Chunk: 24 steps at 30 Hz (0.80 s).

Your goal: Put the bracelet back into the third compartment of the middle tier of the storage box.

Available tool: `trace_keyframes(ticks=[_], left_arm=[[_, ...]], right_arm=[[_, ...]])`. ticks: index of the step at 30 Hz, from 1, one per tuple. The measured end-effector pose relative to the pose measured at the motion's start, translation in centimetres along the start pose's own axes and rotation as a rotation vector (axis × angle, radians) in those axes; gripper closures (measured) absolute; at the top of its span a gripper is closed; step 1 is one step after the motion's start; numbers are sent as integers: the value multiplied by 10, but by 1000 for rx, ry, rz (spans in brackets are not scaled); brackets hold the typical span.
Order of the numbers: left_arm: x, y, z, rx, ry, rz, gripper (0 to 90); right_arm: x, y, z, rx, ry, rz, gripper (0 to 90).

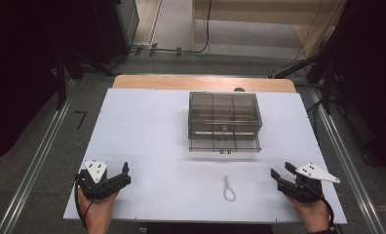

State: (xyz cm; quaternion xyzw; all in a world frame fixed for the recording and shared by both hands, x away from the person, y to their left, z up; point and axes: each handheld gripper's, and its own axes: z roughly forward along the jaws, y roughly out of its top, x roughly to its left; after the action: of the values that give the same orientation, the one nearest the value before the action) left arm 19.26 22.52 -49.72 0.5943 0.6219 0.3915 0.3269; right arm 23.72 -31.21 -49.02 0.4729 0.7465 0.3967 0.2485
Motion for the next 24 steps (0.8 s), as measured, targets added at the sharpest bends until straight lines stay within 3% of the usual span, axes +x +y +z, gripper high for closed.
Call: trace_keyframes(ticks=[24], left_arm=[[-2,0,1,1,-6,9,29]], right_arm=[[25,5,5,20,73,-54,381]])
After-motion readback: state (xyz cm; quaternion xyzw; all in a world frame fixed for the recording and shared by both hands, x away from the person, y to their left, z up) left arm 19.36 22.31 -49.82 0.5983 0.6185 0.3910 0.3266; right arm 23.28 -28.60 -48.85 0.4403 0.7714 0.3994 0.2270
